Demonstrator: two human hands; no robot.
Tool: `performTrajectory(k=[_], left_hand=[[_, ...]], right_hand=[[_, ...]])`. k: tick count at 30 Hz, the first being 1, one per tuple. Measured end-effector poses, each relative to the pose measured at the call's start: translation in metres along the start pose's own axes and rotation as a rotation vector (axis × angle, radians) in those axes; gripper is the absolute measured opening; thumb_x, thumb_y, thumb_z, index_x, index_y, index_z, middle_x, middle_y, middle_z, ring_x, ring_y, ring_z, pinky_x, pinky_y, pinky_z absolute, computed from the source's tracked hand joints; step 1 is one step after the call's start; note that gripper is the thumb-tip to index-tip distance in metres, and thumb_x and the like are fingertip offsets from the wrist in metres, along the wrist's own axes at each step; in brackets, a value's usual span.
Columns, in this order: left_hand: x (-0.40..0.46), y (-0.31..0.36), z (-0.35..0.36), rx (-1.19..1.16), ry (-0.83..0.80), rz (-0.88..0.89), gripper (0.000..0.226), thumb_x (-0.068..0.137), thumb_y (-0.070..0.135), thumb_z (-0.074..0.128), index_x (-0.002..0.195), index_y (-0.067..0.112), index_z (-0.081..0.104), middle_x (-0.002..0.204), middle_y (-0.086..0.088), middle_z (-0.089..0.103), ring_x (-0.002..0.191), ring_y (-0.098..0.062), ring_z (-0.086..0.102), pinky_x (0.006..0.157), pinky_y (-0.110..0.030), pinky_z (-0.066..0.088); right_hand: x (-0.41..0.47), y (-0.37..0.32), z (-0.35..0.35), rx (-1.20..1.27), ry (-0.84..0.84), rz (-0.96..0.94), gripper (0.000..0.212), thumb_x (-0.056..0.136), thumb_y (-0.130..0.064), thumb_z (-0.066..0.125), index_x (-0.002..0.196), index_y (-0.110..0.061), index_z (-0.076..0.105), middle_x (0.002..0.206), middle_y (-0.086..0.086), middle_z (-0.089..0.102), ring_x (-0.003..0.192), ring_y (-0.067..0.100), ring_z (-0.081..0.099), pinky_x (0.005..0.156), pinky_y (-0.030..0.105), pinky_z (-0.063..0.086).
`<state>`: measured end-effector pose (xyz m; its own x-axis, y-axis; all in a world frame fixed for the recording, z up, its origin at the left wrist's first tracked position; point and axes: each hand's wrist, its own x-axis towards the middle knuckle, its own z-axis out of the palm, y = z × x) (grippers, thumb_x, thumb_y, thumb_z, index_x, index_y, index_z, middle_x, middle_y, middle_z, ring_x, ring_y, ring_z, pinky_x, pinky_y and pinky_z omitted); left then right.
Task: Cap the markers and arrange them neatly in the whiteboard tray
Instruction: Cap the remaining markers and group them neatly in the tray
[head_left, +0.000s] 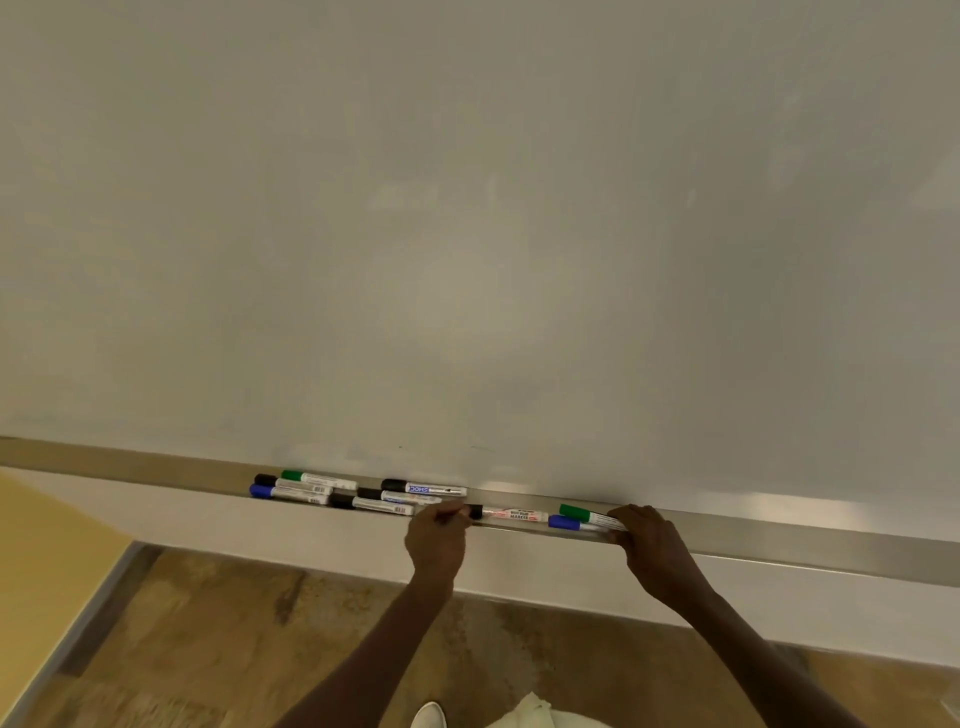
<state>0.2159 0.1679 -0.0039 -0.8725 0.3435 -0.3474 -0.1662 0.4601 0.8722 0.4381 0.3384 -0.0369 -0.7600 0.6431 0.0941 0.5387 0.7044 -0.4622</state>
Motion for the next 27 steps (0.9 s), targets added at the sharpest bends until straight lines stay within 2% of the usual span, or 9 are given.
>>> performTrajectory(k=[2,4,6,8,11,14,18,22,27], left_hand=[[0.019,-0.004,-0.022,0.199,0.103,0.161,0.013,0.081,0.009,0.066,0.089,0.015,0.074,0.086,-0.004,0.074,0.084,-0.023,0.068,0.078,-0.028,0.047],[0.039,-0.007,-0.044,0.298,0.160,0.312,0.021,0.081,0.000,0.063,0.099,0.008,0.070,0.091,-0.010,0.073,0.087,-0.027,0.067,0.078,-0.027,0.044],[0.058,-0.012,-0.064,0.403,0.128,0.381,0.030,0.082,-0.001,0.060,0.112,0.007,0.064,0.105,-0.012,0.069,0.101,-0.029,0.062,0.087,-0.034,0.049],[0.068,-0.018,-0.074,0.532,0.069,0.414,0.039,0.085,0.000,0.056,0.124,0.006,0.056,0.122,-0.012,0.061,0.117,-0.030,0.053,0.098,-0.041,0.046],[0.080,-0.030,-0.083,0.688,-0.010,0.515,0.043,0.089,0.000,0.050,0.132,0.003,0.050,0.134,-0.015,0.054,0.128,-0.033,0.044,0.105,-0.043,0.043],[0.087,-0.041,-0.085,0.819,-0.089,0.542,0.046,0.092,0.000,0.045,0.136,0.007,0.046,0.144,-0.013,0.046,0.137,-0.033,0.035,0.109,-0.042,0.037],[0.086,-0.049,-0.078,0.854,-0.119,0.567,0.053,0.089,-0.006,0.043,0.140,0.009,0.041,0.150,-0.010,0.038,0.143,-0.029,0.024,0.111,-0.036,0.033],[0.078,-0.056,-0.069,0.845,-0.126,0.595,0.057,0.087,-0.009,0.044,0.141,0.006,0.038,0.150,-0.013,0.038,0.143,-0.029,0.024,0.110,-0.032,0.032],[0.075,-0.050,-0.072,0.819,-0.023,0.645,0.054,0.082,-0.008,0.059,0.134,-0.001,0.046,0.142,-0.025,0.044,0.135,-0.040,0.036,0.102,-0.044,0.043]], right_hand=[[0.005,-0.019,0.004,0.026,0.008,-0.019,0.020,0.087,-0.010,0.061,0.107,-0.013,0.063,0.095,0.006,0.067,0.080,0.020,0.056,0.064,0.034,0.049],[0.012,-0.039,0.010,0.056,0.025,-0.024,0.021,0.089,-0.011,0.060,0.109,-0.014,0.062,0.096,0.005,0.067,0.080,0.019,0.056,0.067,0.033,0.049],[0.018,-0.059,0.019,0.081,0.040,-0.052,0.022,0.089,-0.012,0.060,0.110,-0.015,0.061,0.097,0.005,0.067,0.081,0.018,0.056,0.068,0.033,0.050],[0.025,-0.072,0.027,0.096,0.032,-0.075,0.024,0.089,-0.014,0.060,0.112,-0.018,0.060,0.099,0.004,0.066,0.083,0.016,0.056,0.070,0.030,0.051],[0.035,-0.086,0.041,0.077,0.006,-0.113,0.032,0.088,-0.021,0.063,0.119,-0.019,0.058,0.109,0.005,0.066,0.093,0.017,0.059,0.079,0.031,0.052],[0.039,-0.096,0.051,0.046,-0.019,-0.118,0.035,0.088,-0.026,0.062,0.122,-0.017,0.058,0.117,0.005,0.065,0.099,0.020,0.060,0.085,0.033,0.051],[0.044,-0.093,0.056,-0.072,-0.027,-0.099,0.026,0.087,-0.019,0.062,0.113,-0.018,0.059,0.101,0.005,0.069,0.083,0.019,0.063,0.072,0.031,0.053],[0.046,-0.088,0.056,-0.134,-0.066,-0.102,0.017,0.087,-0.019,0.063,0.104,-0.019,0.060,0.091,0.002,0.070,0.075,0.016,0.062,0.065,0.029,0.051],[0.043,-0.086,0.059,-0.146,-0.079,-0.110,0.020,0.082,-0.020,0.070,0.099,-0.020,0.060,0.081,0.001,0.069,0.066,0.016,0.059,0.056,0.027,0.046]])
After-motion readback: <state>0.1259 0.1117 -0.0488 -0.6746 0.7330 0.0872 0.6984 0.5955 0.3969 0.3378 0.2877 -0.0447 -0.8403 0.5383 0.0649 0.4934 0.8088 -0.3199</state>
